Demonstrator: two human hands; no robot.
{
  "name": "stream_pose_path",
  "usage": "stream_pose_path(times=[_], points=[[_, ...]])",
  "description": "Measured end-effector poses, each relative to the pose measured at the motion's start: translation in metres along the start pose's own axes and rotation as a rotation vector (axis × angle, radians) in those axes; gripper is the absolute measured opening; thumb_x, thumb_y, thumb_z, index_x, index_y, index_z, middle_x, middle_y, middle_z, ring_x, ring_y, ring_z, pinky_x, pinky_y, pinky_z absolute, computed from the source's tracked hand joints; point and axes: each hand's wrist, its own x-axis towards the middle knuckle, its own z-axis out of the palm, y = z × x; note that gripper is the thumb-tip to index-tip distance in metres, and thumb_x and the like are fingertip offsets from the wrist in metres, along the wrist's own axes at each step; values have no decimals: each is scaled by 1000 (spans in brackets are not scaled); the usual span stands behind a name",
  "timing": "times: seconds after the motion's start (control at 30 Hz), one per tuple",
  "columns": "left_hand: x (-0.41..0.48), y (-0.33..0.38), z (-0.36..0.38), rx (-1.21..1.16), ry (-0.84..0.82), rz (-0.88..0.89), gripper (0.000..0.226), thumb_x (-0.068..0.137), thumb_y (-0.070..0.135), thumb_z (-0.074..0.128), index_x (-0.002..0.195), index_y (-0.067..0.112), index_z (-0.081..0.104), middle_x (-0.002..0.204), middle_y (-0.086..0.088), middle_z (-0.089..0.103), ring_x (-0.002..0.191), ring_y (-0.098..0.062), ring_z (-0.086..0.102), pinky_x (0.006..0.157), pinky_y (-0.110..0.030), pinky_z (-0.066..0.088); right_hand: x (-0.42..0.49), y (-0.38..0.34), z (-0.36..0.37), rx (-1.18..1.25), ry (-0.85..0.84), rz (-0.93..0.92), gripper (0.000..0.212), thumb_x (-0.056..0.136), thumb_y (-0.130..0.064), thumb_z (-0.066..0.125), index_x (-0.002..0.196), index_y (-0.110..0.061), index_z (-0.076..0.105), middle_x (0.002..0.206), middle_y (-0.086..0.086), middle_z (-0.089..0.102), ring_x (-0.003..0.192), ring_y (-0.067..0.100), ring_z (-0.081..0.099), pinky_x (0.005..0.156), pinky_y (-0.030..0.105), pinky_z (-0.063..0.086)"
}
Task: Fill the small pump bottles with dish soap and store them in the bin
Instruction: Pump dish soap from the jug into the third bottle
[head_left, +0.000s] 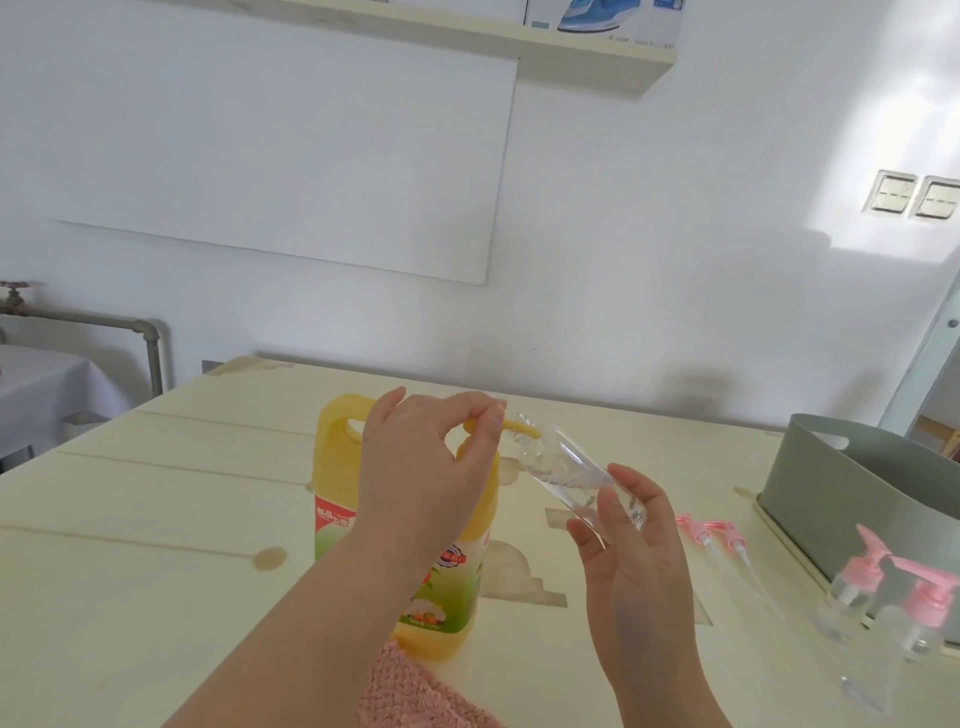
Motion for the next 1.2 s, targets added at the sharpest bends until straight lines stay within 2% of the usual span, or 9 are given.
stream_pose_path(times=[0.2,0.3,0.4,0.53,0.63,0.7,0.93,1.07,1.2], points=[[-6,-4,4,55,32,19,36,85,51,39,85,34,70,80,23,65,83,0,55,109,-13,7,0,4,-2,31,15,23,44,60,-46,82,95,-23,66,102,7,64,86,18,64,69,22,54],[-6,-1,2,54,1,-26,28,86,47,44,84,36,70,76,24,64,82,0,55,111,-18,9,-2,1,0,8,21,33,56,52,-53,87,95,-24,67,100,7,66,87,19,65,70,23,54],[-2,3,-4,47,-50,-52,23,90,45,49,87,37,70,78,25,63,87,7,53,112,-22,12,-2,-4,-1,12,16,57,47,62,-42,78,100,-19,64,103,12,65,88,21,65,71,24,53],[5,12,-16,6,-97,-97,19,90,41,55,94,34,72,85,27,61,91,8,49,98,-25,35,-4,-12,5,-8,18,26,57,51,-54,85,96,-23,66,91,-1,69,79,13,67,67,20,54],[9,19,-20,-2,-118,-104,19,90,42,55,97,35,71,88,26,59,90,-1,52,85,-24,42,-3,-15,5,20,-3,6,26,76,-29,68,100,-19,63,93,1,67,79,13,65,69,22,53],[8,17,-20,-14,-102,-81,18,90,41,56,97,35,71,87,28,59,86,-1,52,81,-20,41,-2,-15,4,15,-11,0,21,81,-21,60,102,-17,61,95,3,67,77,11,66,67,19,54],[-7,2,-3,-71,120,151,28,87,35,50,89,21,74,87,23,63,84,-1,55,79,-7,38,0,-8,5,14,-1,-10,60,44,-58,88,91,-27,69,98,4,67,82,16,64,67,20,54],[-6,-5,5,-41,153,228,25,88,29,52,85,17,74,85,13,70,78,-3,56,78,-16,39,1,-1,0,71,-15,6,23,75,-29,67,96,-20,63,97,6,64,80,16,61,68,21,52],[-7,-11,9,-8,169,273,24,88,27,52,85,17,74,87,12,71,76,-4,56,80,-23,38,2,4,-2,63,8,3,21,75,-29,65,94,-21,63,89,0,67,81,17,61,67,20,53]])
